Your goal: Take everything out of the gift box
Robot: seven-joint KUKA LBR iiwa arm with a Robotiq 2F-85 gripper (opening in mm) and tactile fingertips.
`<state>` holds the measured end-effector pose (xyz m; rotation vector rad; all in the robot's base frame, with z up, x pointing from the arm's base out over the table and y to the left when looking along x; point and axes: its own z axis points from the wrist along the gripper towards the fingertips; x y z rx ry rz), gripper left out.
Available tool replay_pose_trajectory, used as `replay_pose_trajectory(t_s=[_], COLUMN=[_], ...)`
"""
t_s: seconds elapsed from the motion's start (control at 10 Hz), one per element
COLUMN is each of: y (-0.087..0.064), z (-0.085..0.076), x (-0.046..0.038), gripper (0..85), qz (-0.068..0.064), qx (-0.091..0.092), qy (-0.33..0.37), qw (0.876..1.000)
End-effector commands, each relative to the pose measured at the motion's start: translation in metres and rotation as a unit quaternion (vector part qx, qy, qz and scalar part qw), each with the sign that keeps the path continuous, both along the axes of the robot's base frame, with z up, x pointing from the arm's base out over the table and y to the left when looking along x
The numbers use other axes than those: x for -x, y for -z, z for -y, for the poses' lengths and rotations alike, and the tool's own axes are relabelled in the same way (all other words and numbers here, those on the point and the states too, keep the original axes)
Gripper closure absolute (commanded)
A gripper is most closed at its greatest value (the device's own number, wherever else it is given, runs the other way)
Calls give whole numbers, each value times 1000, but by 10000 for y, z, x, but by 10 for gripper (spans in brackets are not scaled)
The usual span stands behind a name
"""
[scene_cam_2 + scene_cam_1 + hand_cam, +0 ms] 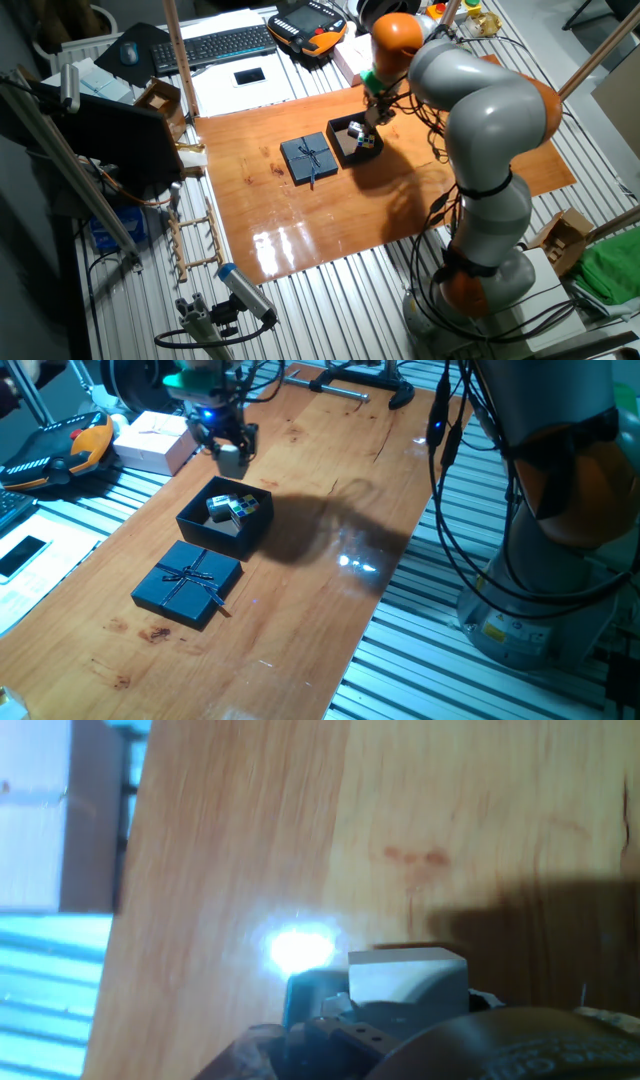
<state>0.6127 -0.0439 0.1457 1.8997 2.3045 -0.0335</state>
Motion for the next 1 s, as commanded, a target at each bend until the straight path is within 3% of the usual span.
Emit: replay_pose_trajectory(t_s=[0.0, 0.2, 0.4, 0.5, 0.7, 0.9], y=[51, 99, 228, 290, 439, 572], z=[531, 718, 817, 839, 809, 736], x=[22, 53, 89, 95, 29, -21], gripper=[840, 840, 840, 840, 840, 840], qz=[4, 0, -2, -2, 0, 0], qx=[1, 1, -12, -18, -20, -38], qy=[-1, 7, 32, 39, 42, 40], qw=[1000, 1000, 999, 999, 999, 999])
